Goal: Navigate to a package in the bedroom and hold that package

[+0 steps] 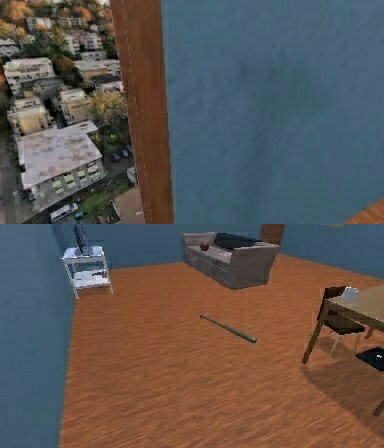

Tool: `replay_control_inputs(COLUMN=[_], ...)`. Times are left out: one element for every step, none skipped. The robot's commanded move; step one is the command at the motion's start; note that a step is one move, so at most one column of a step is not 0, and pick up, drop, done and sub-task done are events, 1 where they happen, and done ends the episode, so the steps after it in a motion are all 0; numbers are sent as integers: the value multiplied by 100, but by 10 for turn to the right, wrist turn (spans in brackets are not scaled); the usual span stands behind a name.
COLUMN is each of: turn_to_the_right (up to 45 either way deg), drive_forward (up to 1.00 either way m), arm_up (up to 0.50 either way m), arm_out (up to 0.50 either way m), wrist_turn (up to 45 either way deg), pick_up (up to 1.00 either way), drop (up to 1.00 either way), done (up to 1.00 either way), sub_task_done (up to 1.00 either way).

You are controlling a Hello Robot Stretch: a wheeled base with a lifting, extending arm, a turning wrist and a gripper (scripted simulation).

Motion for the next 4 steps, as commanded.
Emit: replay_control_inputs(turn_to_the_right=[-450,-150,0,0], drive_forward=[0,0,0,0], arm_up=[0,0,8,0], arm_out=[0,0,0,18], wrist_turn=[0,0,0,0], pick_up=[0,0,0,0], drop=[0,0,0,0], done=[0,0,0,0], sub_task_done=[0,0,0,0])
